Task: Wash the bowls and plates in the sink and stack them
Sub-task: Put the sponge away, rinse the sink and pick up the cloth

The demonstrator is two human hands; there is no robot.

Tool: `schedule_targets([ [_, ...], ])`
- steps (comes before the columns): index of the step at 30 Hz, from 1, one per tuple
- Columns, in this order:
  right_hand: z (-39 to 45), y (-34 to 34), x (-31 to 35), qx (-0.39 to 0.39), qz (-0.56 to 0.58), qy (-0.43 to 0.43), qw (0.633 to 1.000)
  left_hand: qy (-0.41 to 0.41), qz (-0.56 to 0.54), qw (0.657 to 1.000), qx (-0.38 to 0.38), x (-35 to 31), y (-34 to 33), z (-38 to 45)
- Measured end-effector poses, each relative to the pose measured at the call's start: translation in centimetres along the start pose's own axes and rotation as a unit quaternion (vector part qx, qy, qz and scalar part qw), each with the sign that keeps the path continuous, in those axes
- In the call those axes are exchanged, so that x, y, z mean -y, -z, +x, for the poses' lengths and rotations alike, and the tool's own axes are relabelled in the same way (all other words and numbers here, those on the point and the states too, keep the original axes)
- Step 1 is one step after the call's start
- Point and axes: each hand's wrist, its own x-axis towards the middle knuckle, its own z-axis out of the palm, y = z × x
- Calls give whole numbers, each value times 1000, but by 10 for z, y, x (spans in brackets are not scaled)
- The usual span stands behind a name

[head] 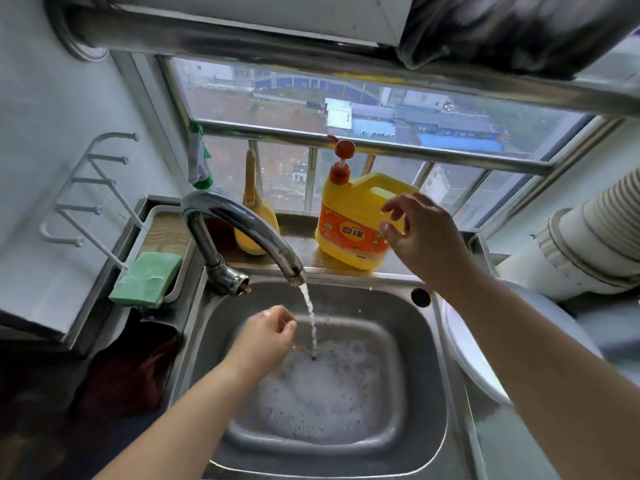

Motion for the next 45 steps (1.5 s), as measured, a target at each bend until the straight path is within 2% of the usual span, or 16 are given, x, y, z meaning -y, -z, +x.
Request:
schedule_targets([
  [2,24,6,-6,-27,-69,0,997,1,3,1000,-8,1,7,0],
  [6,56,-3,-12,58,-162,-50,984,41,-17,999,-28,11,14,1],
  [9,65,-11,-8,63,-201,-73,975,119,-110,986,-46,28,12,4],
  [15,81,-18,13,38,-159,15,986,215,-311,921,-97,45,12,15],
  [25,80,-24,15,26,-54,69,996,229,-360,899,-102,45,13,22],
  [27,68,-22,16,-21,-26,57,998,235,-363,896,-101,47,12,22],
  [28,56,-24,17,-77,2,48,996,238,-366,894,-98,48,11,22],
  [30,16,-30,28,-196,85,-4,977,242,-367,893,-93,51,8,21],
  [31,-10,-39,34,-206,132,-45,969,243,-366,894,-91,53,8,20],
  [32,-37,-52,40,-157,180,-100,966,245,-366,893,-89,55,7,18],
  [33,-65,-68,45,-52,224,-164,959,246,-369,892,-89,57,6,17],
  [35,-111,-100,57,191,246,-254,916,248,-379,887,-90,61,6,15],
  [37,-132,-126,69,305,259,-298,866,249,-403,876,-92,60,7,19],
  [40,-123,-151,90,310,344,-344,817,261,-484,829,-94,49,8,36],
  [42,-108,-167,103,291,425,-388,764,278,-517,802,-110,40,7,48],
  [45,-81,-185,121,253,516,-445,687,315,-432,824,-189,44,8,52],
])
